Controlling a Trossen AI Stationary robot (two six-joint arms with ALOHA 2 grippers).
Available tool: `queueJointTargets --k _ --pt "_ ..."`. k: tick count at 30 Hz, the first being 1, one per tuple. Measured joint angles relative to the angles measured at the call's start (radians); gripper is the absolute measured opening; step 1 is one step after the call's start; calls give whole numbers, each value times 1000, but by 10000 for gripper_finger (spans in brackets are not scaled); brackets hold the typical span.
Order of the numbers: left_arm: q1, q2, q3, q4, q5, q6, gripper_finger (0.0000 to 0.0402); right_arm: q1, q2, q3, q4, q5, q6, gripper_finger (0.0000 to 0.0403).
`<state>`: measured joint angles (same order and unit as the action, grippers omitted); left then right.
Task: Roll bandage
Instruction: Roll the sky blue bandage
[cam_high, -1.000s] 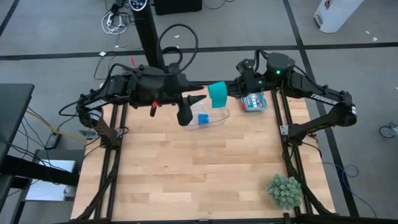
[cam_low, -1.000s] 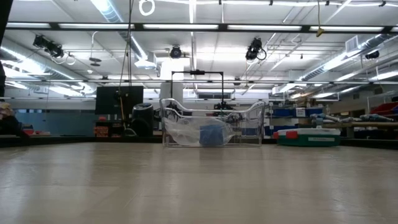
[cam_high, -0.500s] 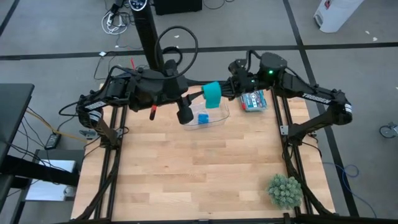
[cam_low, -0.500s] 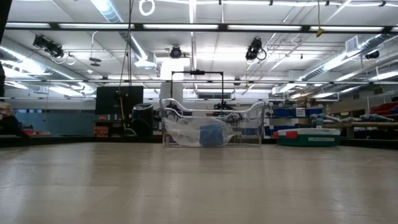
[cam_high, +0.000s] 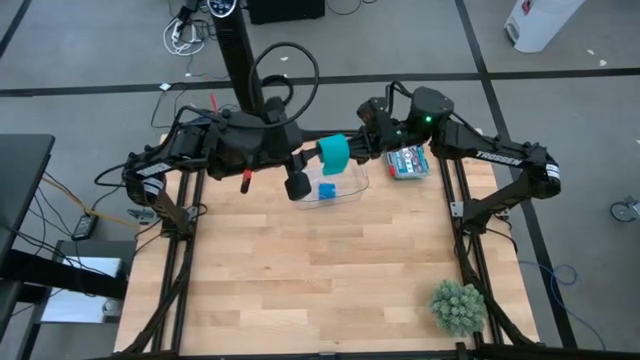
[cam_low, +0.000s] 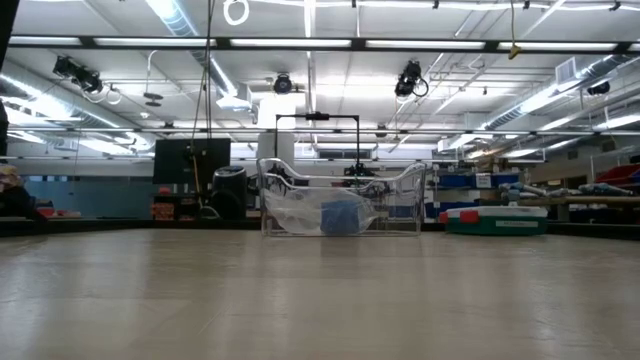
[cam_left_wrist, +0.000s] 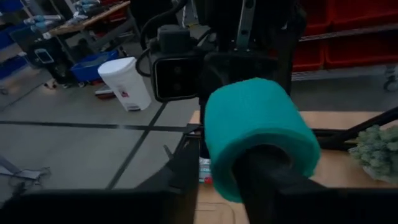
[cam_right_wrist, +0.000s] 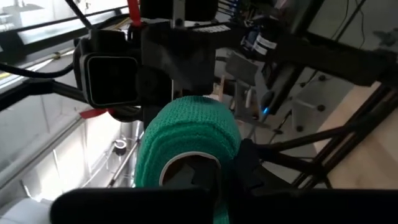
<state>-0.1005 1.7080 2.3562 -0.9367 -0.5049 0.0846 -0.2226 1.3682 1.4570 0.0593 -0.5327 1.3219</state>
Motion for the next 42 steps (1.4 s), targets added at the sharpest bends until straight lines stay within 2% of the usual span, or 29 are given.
queueJointTargets --k 4,12,17,22,25,28,34,42 --pt "0 0 0 3 14 -46 22 0 -1 0 3 9 -40 41" --pt "0 -8 0 -1 27 -175 18 -26 -21 0 4 -29 -149 108" --pt "12 -29 0 -2 33 -292 18 -82 -76 0 10 -62 -266 132" --pt "58 -37 0 -3 165 -468 18 -75 -127 0 18 -23 -527 131" --pt "90 -33 0 -4 273 -589 18 -29 -137 0 25 33 -662 129" --pt "115 -22 0 -5 334 -701 20 22 -137 0 40 92 -781 129" --pt "143 -14 0 -25 360 -830 26 122 -137 0 131 242 -959 127" --pt "179 -9 0 -6 343 -856 23 172 -120 0 101 321 -997 110"
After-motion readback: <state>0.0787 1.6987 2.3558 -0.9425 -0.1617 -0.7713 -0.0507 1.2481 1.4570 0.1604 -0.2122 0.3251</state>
